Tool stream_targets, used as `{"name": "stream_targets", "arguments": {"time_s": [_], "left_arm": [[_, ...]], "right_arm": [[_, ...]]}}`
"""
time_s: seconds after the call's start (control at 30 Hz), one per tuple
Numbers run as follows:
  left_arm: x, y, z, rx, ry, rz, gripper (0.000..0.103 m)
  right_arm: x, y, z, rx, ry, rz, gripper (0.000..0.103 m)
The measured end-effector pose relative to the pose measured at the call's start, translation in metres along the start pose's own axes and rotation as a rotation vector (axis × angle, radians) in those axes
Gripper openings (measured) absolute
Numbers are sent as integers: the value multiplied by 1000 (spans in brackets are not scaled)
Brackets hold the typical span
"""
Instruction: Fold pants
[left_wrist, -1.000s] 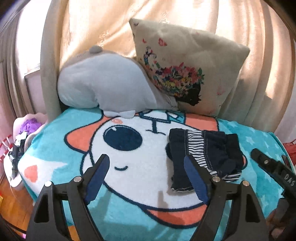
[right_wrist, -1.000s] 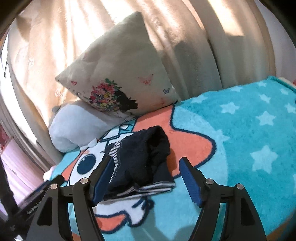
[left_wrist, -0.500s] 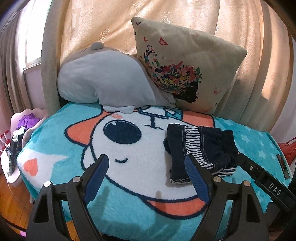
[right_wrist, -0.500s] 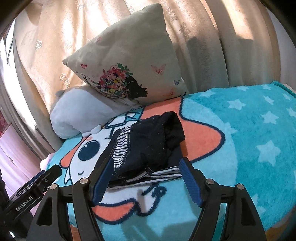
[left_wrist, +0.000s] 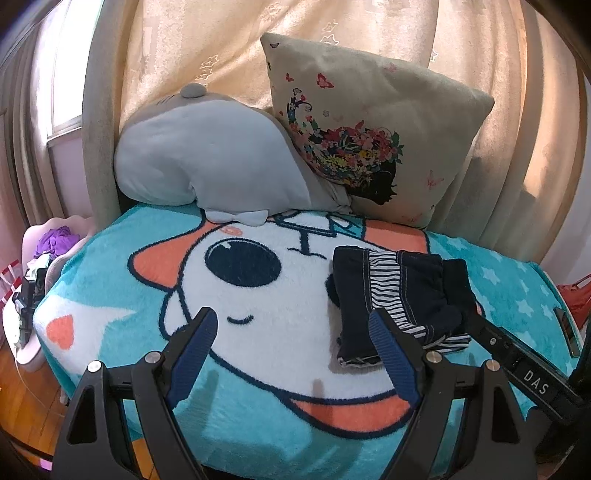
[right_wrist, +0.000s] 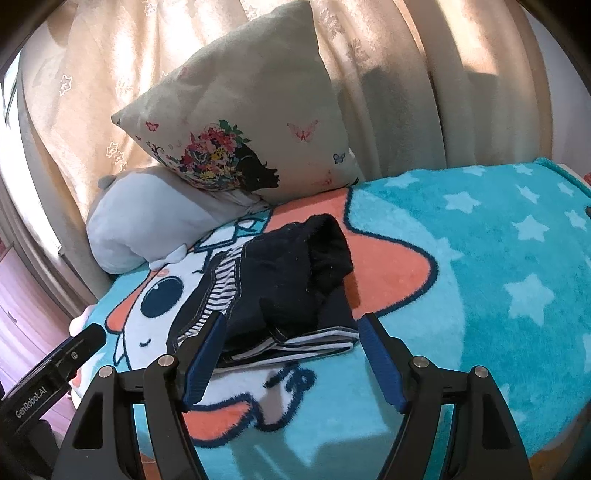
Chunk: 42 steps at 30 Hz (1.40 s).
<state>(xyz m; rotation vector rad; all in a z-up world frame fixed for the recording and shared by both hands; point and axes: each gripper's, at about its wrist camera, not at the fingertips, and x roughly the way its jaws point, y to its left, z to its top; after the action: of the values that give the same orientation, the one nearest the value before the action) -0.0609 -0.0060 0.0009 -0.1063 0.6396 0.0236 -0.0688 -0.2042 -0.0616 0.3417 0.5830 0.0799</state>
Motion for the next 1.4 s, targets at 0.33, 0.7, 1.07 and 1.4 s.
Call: {"name": "stream_targets", "arguments": {"time_s": [0.33, 0.7, 1.07, 1.4], "left_arm": [[-3, -3, 0, -4, -25, 8, 83], [1, -10, -1, 9, -25, 18, 87], [7, -14, -3, 15, 0, 15, 87], [-21, -11, -5, 0, -72, 20, 87]], "right_arm": [[1, 3, -4, -33, -10, -21, 79], [8, -4, -5, -24, -1, -28, 80], [11, -8, -5, -26, -1, -32, 80], [-9, 4, -7, -58, -41, -31, 81]]}}
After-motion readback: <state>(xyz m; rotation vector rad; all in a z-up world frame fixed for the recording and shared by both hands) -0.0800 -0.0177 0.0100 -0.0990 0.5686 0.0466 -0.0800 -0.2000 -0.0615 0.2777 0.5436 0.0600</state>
